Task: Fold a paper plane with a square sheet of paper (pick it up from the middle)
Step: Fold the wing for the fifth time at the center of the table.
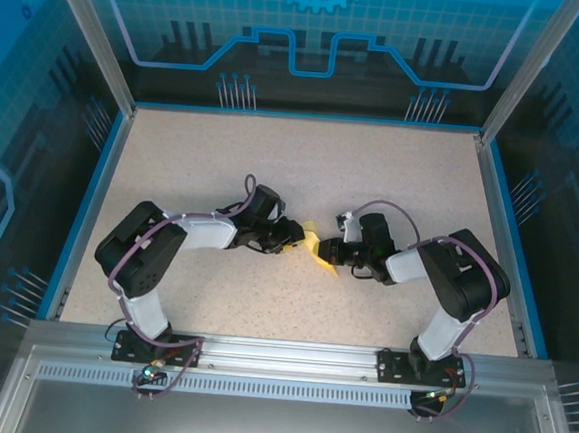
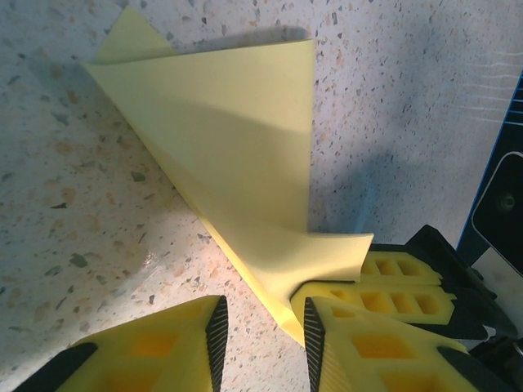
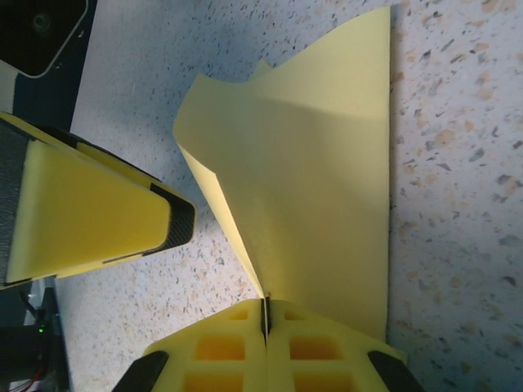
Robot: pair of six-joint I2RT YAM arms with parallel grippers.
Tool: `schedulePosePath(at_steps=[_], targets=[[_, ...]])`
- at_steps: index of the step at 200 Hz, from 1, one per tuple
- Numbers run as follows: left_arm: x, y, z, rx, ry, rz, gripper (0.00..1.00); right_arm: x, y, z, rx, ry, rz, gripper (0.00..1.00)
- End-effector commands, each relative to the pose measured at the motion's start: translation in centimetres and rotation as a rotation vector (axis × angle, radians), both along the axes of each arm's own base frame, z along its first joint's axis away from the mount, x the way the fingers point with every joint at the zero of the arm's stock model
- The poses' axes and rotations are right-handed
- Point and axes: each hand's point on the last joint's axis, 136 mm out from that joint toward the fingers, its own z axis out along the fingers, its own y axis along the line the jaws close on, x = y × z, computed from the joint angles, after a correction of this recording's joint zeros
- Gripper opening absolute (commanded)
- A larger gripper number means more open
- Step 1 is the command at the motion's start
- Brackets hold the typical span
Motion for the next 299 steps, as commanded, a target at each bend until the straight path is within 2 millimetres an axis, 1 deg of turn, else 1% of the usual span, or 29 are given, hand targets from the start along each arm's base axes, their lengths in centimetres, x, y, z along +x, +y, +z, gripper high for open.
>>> schedulePosePath(at_steps=[1, 37, 56, 97, 156, 189, 209, 229, 260, 264, 267, 299], targets=[[0.6, -1.2, 0.6, -0.027, -0.038, -0.047, 0.32, -0.1, 0.0, 0.2, 0.054, 0.055, -0.01, 0.01], [0.9, -1.4, 0.2, -0.024, -0.048, -0.054, 0.27, -0.5, 0.1, -0.2, 0.049, 0.099, -0.006, 0.02], [1.1, -1.4, 0.5, -0.024, -0.067, -0.055, 0.24, -0.6, -0.1, -1.0, 0.026, 0.129, -0.009, 0.03], [1.0, -1.3, 0.3, -0.018, -0.078, -0.059, 0.21, -0.6, -0.6, -2.1, -0.004, 0.175, -0.038, 0.02], [1.2, -1.8, -0.4, -0.024, -0.081, -0.072, 0.2, -0.5, -0.8, -2.2, 0.011, 0.202, -0.063, 0.03], [1.1, -1.9, -1.1, -0.017, -0.07, -0.078, 0.19, -0.8, -0.9, -2.4, 0.0, 0.199, -0.047, 0.06], [1.2, -2.0, -1.1, -0.018, -0.074, -0.083, 0.19, -1.0, -0.9, -2.4, -0.012, 0.198, -0.034, 0.11], [1.3, -2.0, -1.1, -0.012, -0.081, -0.084, 0.19, -1.1, -0.9, -1.9, -0.021, 0.182, -0.015, 0.15], [1.5, -2.2, -1.2, -0.012, -0.082, -0.086, 0.19, -0.8, -0.8, 0.0, -0.068, 0.124, 0.052, 0.24], [1.5, -2.2, -1.2, -0.012, -0.082, -0.086, 0.19, -0.5, -0.6, 0.5, -0.068, 0.098, 0.062, 0.24], [1.5, -2.1, -1.2, -0.011, -0.08, -0.085, 0.19, -0.9, -0.8, 0.3, -0.082, 0.117, 0.069, 0.25], [1.6, -2.2, -1.5, -0.003, -0.073, -0.084, 0.19, -1.2, -0.8, 1.1, -0.116, 0.093, 0.118, 0.27]])
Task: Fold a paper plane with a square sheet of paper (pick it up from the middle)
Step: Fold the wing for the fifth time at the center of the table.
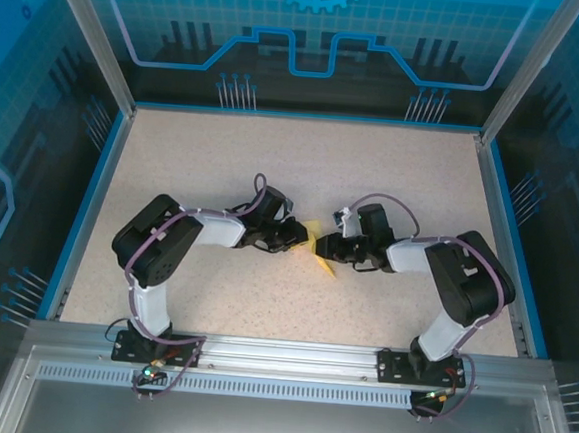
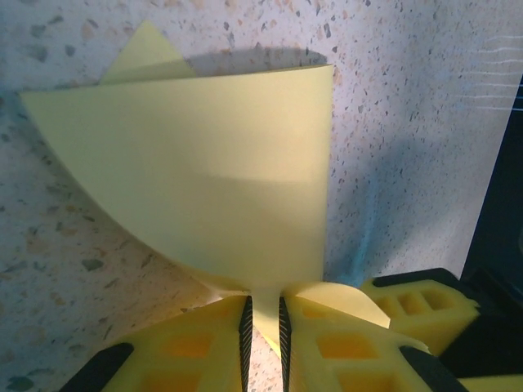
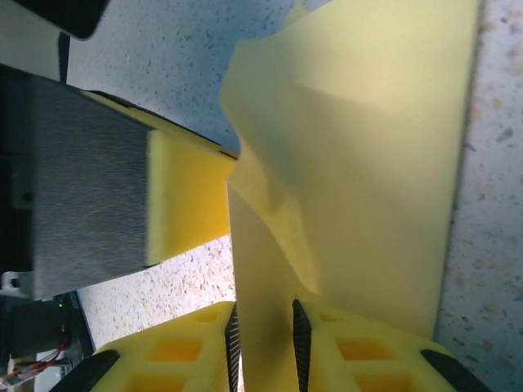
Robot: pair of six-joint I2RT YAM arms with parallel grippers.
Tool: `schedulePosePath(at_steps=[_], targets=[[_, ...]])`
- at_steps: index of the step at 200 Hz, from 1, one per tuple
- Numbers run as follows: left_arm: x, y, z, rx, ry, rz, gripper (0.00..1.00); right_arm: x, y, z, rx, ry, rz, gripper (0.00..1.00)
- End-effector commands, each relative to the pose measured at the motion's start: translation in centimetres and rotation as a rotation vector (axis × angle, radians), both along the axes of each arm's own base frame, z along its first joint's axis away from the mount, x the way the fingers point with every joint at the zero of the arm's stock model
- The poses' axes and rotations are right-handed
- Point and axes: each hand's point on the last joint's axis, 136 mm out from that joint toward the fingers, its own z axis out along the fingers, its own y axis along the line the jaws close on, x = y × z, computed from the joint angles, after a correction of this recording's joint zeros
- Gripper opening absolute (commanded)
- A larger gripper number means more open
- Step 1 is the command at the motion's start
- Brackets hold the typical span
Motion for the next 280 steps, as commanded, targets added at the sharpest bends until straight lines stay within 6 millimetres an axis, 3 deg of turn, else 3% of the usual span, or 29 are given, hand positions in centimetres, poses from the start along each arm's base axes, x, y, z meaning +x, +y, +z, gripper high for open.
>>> schedulePosePath(at_steps=[1, 53, 98, 141, 201, 241, 280], targets=[[0.4, -0.8, 0.2, -0.003, -0.024, -0.034, 0.19, -0.8, -0.9, 0.1, -0.061, 0.004, 0.049, 0.28], [0.6, -0.9, -0.1, 0.004, -0.009, -0.028, 0.19, -0.9, -1.0, 1.6, -0.147, -0.059, 0.085, 0.33], [0.6, -1.0, 0.1, 0.002, -0.012, -0.032, 0.19, -2.2, -2.1, 1.6, -0.44, -0.193, 0.155, 0.38], [0.4, -0.9, -0.3, 0.007, -0.004, -0.032, 0.18, -1.9, -3.2, 0.6, -0.655, -0.255, 0.133, 0.37], [0.4, -0.8, -0.4, 0.01, -0.001, -0.03, 0.18, -1.6, -1.9, 0.6, -0.699, -0.302, 0.168, 0.36], [0.4, -0.9, -0.5, 0.011, 0.0, -0.031, 0.18, -1.7, -0.9, -0.1, -0.697, -0.295, 0.195, 0.3], [0.4, -0.9, -0.2, 0.009, -0.003, -0.032, 0.18, -1.9, -0.3, -0.5, -0.663, -0.28, 0.201, 0.13]])
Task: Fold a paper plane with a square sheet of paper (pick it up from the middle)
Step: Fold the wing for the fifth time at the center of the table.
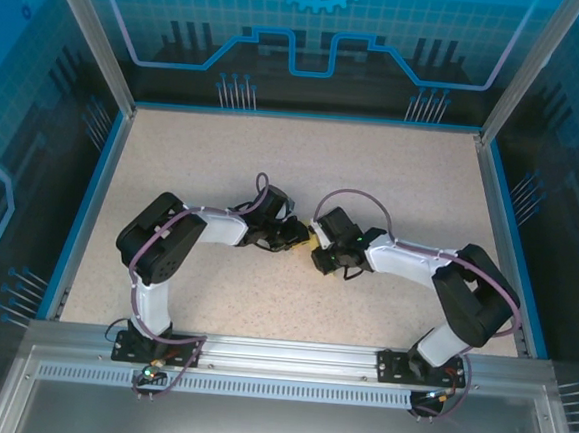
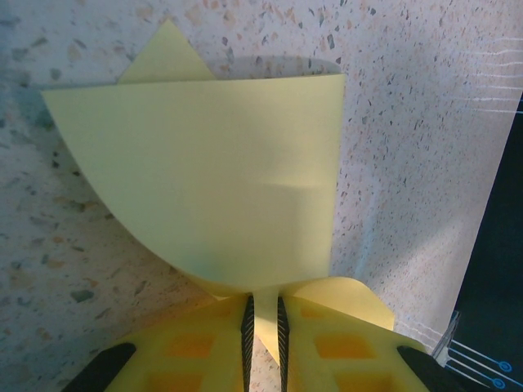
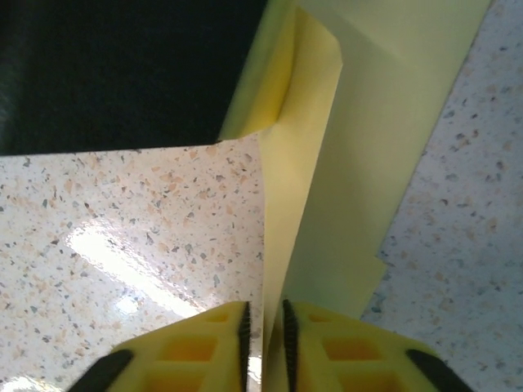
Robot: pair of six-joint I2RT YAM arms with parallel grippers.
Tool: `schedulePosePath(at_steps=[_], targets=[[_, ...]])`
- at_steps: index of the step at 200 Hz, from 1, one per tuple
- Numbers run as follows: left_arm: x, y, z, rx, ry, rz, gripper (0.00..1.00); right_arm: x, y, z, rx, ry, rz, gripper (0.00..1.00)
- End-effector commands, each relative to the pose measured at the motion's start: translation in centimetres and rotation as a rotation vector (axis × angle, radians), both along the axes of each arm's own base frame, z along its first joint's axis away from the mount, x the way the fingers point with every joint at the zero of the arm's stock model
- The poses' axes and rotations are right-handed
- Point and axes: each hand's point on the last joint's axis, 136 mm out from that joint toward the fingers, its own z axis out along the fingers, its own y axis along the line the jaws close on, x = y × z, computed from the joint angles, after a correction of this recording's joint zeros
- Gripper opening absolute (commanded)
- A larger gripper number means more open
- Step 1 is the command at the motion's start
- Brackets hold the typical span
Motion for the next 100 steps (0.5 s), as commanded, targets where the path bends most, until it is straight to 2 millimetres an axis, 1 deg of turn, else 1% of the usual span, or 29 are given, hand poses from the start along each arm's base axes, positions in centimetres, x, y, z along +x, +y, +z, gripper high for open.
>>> schedulePosePath(at_steps=[1, 14, 30, 40, 72, 89, 100], targets=[[-0.1, -0.6, 0.1, 0.007, -0.007, -0.032, 0.18, 0.2, 1.0, 0.2, 0.024, 0.001, 0.014, 0.13], [-0.1, -0.6, 0.3, 0.004, -0.01, -0.032, 0.18, 0.0, 0.8, -0.3, 0.04, 0.024, 0.003, 0.08], [0.0, -0.6, 1.0, 0.002, -0.027, -0.037, 0.18, -0.2, 0.3, -0.7, 0.084, 0.051, -0.023, 0.05], [0.0, -0.6, 1.9, 0.0, -0.05, -0.05, 0.19, -0.2, 0.2, -0.8, 0.129, 0.068, -0.037, 0.04], [0.3, -1.0, 5.7, -0.042, -0.165, -0.094, 0.2, -0.6, 0.5, -0.2, 0.301, 0.133, -0.061, 0.03], [0.0, -1.1, 6.6, -0.068, -0.196, -0.104, 0.21, -0.7, 0.4, -0.2, 0.353, 0.155, -0.073, 0.04], [-0.3, -1.1, 6.6, -0.085, -0.202, -0.107, 0.21, -0.7, 0.5, 0.0, 0.402, 0.169, -0.079, 0.04]])
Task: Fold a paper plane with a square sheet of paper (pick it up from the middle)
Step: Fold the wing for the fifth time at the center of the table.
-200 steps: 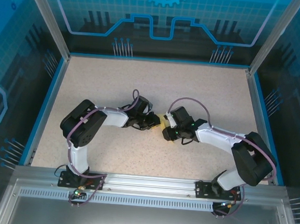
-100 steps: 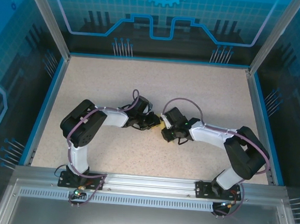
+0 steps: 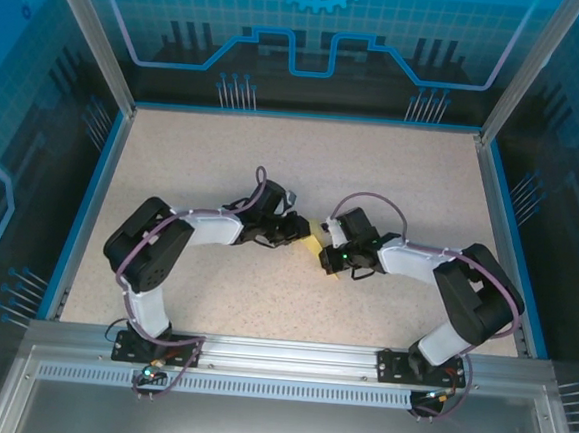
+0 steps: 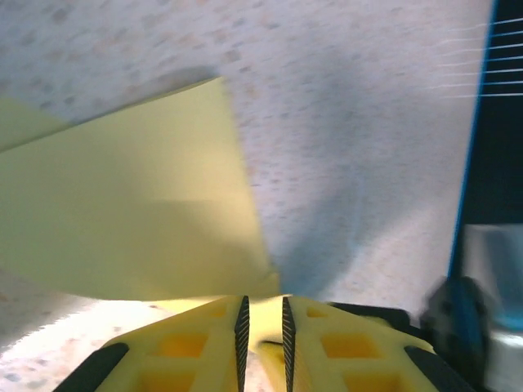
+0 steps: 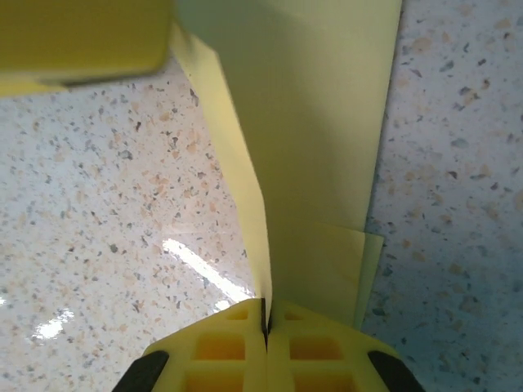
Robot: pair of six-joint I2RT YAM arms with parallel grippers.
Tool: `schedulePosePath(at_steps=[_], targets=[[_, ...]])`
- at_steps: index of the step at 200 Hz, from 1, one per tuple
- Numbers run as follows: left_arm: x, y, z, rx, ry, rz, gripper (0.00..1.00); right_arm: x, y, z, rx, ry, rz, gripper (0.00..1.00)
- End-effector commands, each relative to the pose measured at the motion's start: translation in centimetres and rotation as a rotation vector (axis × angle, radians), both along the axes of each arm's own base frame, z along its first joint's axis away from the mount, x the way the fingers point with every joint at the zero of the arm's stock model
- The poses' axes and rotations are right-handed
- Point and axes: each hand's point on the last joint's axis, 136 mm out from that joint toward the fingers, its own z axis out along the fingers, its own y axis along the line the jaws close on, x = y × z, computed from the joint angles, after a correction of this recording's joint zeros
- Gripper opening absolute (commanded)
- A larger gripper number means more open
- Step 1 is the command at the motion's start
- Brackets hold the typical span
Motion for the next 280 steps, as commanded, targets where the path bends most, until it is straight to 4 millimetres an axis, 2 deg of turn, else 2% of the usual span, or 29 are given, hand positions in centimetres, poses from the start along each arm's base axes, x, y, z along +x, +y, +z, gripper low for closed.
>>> schedulePosePath(at_steps=[1, 59, 84, 106, 212, 280], targets=[[-0.4, -0.9, 2.6, -0.062, -0.088, -0.059, 0.21, -0.7, 1.2, 1.0, 0.162, 0.05, 0.005, 0.04], [-1.4, -0.8, 1.6, -0.1, -0.085, -0.056, 0.22, -0.5, 0.5, 0.6, 0.326, 0.15, -0.099, 0.05], [-1.7, -1.4, 0.7, -0.092, -0.063, -0.069, 0.22, -0.3, 0.3, 0.2, 0.379, 0.196, -0.135, 0.05], [-1.9, -2.0, 0.0, -0.085, -0.049, -0.082, 0.21, -0.2, 0.1, -0.2, 0.391, 0.228, -0.164, 0.05], [-2.2, -2.3, -2.3, -0.075, -0.013, -0.088, 0.2, -0.6, -1.0, -1.9, 0.413, 0.375, -0.243, 0.05], [-2.0, -2.8, -2.8, -0.081, -0.003, -0.099, 0.2, -0.8, -1.0, -2.3, 0.405, 0.408, -0.241, 0.05]])
